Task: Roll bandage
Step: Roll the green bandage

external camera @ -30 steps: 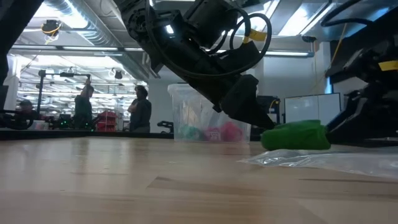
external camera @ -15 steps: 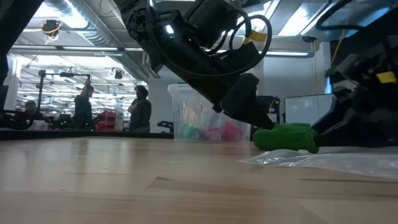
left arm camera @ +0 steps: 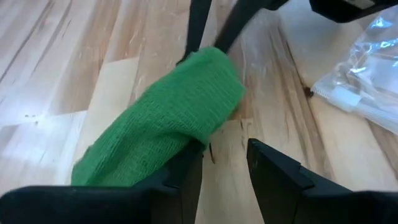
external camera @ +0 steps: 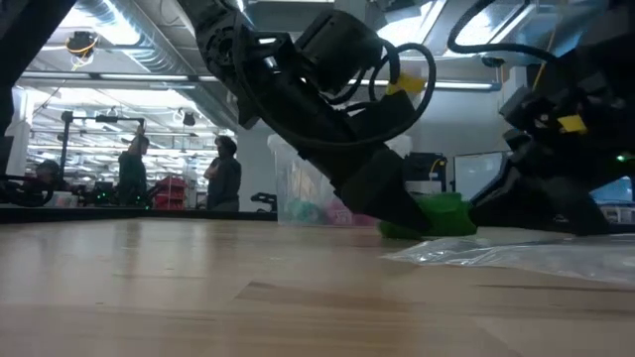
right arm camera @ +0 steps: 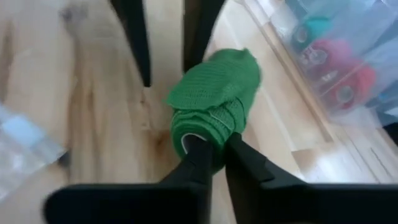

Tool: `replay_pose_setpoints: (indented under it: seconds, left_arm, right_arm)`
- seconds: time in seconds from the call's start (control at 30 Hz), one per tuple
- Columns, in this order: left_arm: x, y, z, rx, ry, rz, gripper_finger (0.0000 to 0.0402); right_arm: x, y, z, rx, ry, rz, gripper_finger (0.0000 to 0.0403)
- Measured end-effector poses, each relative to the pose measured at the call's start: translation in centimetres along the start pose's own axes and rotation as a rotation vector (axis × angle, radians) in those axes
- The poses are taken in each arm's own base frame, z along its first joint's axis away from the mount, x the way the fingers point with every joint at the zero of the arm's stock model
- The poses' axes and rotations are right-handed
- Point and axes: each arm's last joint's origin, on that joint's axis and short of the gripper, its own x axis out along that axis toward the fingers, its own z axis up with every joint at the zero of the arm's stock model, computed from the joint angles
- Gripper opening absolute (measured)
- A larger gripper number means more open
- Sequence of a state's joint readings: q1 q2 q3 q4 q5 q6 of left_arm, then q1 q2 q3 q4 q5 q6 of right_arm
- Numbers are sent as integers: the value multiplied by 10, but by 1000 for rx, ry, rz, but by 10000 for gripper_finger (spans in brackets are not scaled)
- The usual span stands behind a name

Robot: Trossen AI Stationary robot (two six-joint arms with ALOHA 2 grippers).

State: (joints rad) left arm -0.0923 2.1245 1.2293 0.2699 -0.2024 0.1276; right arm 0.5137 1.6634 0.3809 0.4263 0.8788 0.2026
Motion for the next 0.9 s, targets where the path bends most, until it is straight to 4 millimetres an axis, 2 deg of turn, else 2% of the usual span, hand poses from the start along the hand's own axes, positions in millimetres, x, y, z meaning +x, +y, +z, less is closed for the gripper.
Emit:
replay_pose_setpoints:
  seconds: [0.07, 0.17, 0.37, 0.5, 0.67, 0.73, 0.9]
  left_arm:
    - [-3, -2, 2, 4, 2, -4, 120]
    - [-19, -4, 14, 2, 12, 3, 120]
    - [-85, -7, 53, 29, 11, 15, 120]
    - [-128, -12, 66, 46, 8, 98, 120]
    - [-164, -30, 57, -5, -62, 144, 120]
    - [-171, -42, 52, -18, -119, 129, 120]
    - [-182, -72, 58, -91, -366, 35, 120]
  right_arm:
    - [1, -1, 1, 32, 2, 2, 14]
    - [-3, -4, 5, 92, -1, 24, 16]
    - [-23, -20, 25, 190, -34, 146, 9]
    - [-42, -37, 42, 271, -99, 240, 11]
    - [-76, -51, 62, 361, -250, 423, 8]
    - [-89, -53, 66, 370, -303, 493, 9]
    - [-113, -50, 78, 434, -458, 612, 8]
